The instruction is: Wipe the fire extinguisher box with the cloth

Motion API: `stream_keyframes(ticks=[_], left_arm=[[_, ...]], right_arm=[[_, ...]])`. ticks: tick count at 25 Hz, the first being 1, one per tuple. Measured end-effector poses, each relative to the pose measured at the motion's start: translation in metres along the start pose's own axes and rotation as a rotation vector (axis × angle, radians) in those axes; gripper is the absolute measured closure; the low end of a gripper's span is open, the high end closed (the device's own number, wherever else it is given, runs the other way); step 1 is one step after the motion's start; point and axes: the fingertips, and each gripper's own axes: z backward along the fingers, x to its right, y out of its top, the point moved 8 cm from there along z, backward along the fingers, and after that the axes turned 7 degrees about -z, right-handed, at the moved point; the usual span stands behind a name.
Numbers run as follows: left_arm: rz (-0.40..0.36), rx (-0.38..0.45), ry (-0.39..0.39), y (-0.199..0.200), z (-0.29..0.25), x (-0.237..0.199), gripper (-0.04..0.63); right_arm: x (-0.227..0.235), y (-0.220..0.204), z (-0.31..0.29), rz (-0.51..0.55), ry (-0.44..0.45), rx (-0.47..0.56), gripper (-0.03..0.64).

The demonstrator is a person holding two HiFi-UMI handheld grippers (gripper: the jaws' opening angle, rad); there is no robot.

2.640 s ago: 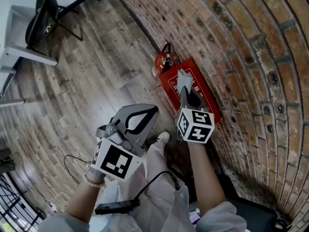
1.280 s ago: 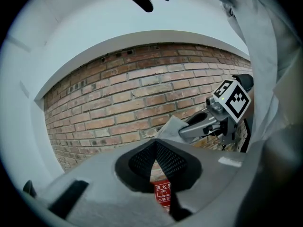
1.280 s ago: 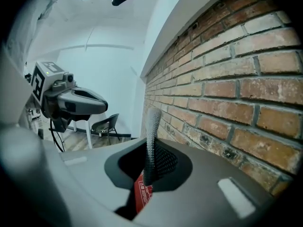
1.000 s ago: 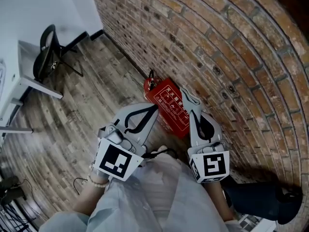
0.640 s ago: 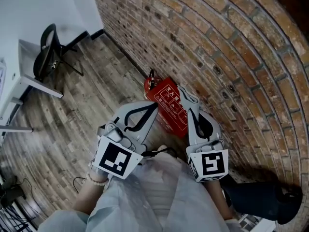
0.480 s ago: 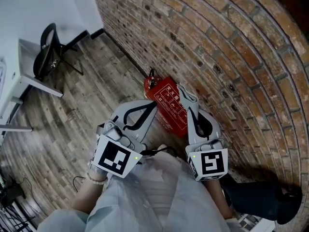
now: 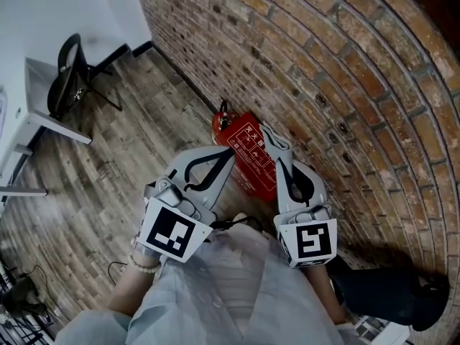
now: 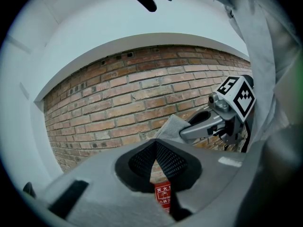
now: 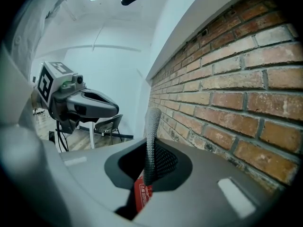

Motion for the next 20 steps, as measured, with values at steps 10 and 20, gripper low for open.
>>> stream_keyframes(ticks=[10,20], left_arm=[[0.0,-0.003,0.0,-0.0013,-0.001,0.001,0.598],[0.007,-0.01,0.008,-0.0028,0.0015,0.0022,0.598]], right_arm=[[0.0015,-0.0032,0.0004,-0.005,-0.004,-0.008,0.598],[0.001,-0.0051,0.0018,0.001,-0.003,-0.015,0.598]])
